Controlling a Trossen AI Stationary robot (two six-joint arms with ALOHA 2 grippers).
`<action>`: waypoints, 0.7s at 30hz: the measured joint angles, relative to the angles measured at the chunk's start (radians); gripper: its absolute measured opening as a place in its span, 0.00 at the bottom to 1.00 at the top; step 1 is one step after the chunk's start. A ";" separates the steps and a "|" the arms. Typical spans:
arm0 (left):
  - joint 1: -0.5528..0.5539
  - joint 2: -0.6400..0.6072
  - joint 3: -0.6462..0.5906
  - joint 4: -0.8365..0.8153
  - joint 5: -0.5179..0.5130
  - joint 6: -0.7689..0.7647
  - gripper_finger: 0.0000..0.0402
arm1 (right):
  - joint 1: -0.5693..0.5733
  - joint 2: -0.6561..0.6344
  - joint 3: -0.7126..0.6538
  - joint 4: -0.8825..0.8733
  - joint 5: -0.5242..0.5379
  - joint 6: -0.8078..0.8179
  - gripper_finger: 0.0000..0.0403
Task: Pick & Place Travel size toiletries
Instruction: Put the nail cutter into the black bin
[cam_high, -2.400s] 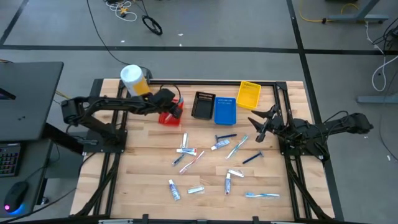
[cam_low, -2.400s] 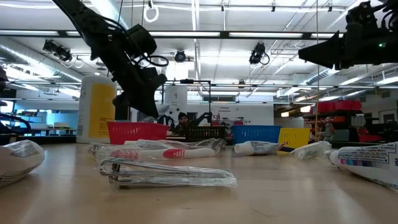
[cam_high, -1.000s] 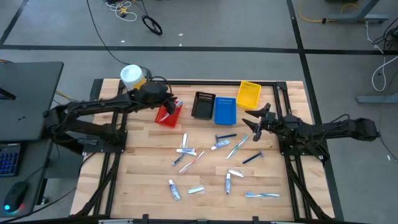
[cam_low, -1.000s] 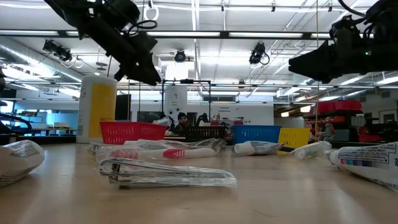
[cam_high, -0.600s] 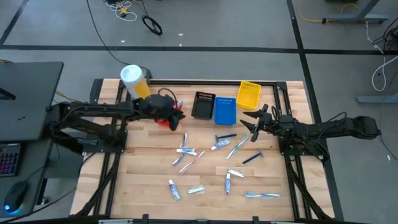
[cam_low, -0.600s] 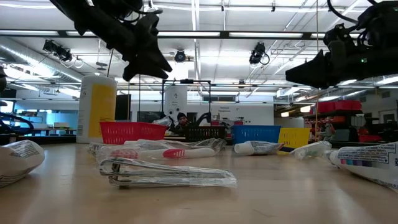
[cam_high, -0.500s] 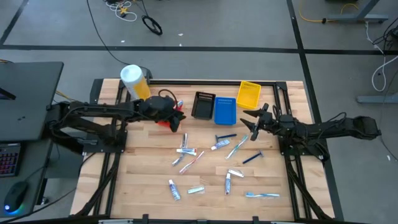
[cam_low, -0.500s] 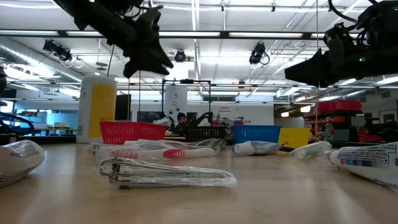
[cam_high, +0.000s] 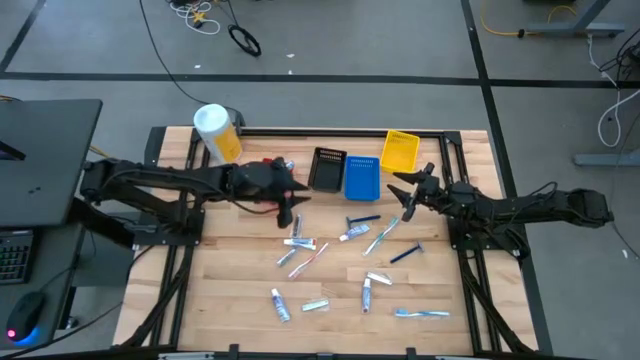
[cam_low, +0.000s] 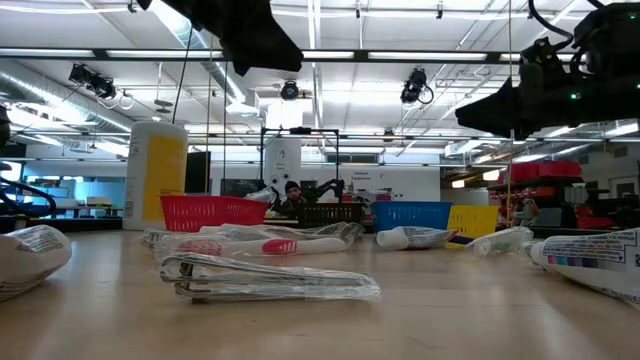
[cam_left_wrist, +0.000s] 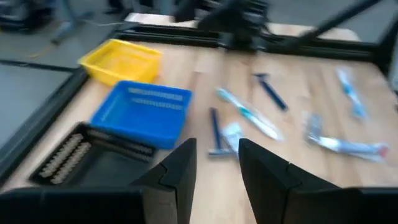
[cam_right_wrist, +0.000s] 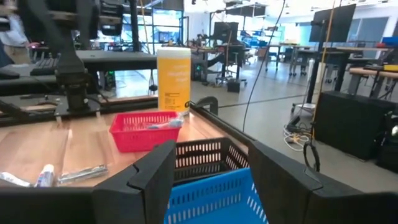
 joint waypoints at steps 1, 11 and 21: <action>-0.001 0.002 0.000 -0.015 0.021 -0.015 0.32 | 0.000 0.001 0.000 -0.005 0.000 0.000 0.53; -0.075 0.018 -0.005 -0.166 0.044 -0.286 0.33 | 0.000 0.013 0.000 -0.020 0.000 -0.008 0.53; -0.244 0.138 -0.024 -0.204 -0.053 -0.397 0.42 | 0.000 0.023 0.000 -0.020 -0.002 -0.008 0.53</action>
